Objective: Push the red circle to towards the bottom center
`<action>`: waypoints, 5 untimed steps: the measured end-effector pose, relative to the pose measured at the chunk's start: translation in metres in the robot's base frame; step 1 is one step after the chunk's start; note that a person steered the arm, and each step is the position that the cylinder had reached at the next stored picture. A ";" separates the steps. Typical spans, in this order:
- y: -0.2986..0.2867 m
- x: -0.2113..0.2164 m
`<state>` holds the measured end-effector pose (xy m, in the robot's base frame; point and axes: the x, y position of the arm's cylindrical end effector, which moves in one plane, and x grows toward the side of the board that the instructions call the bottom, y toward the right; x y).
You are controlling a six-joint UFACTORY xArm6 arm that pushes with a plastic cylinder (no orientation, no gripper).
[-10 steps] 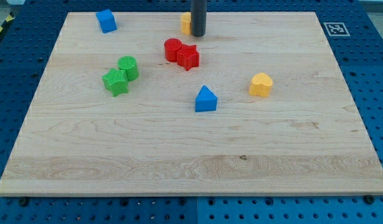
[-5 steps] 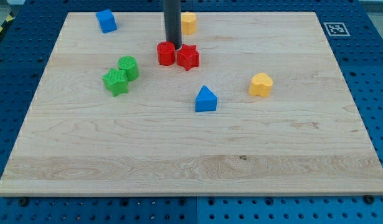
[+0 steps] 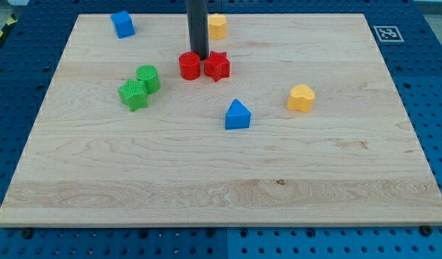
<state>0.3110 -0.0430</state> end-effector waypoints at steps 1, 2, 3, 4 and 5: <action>0.000 -0.016; -0.012 -0.020; -0.015 0.013; -0.007 0.042; 0.007 0.062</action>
<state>0.3732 -0.0365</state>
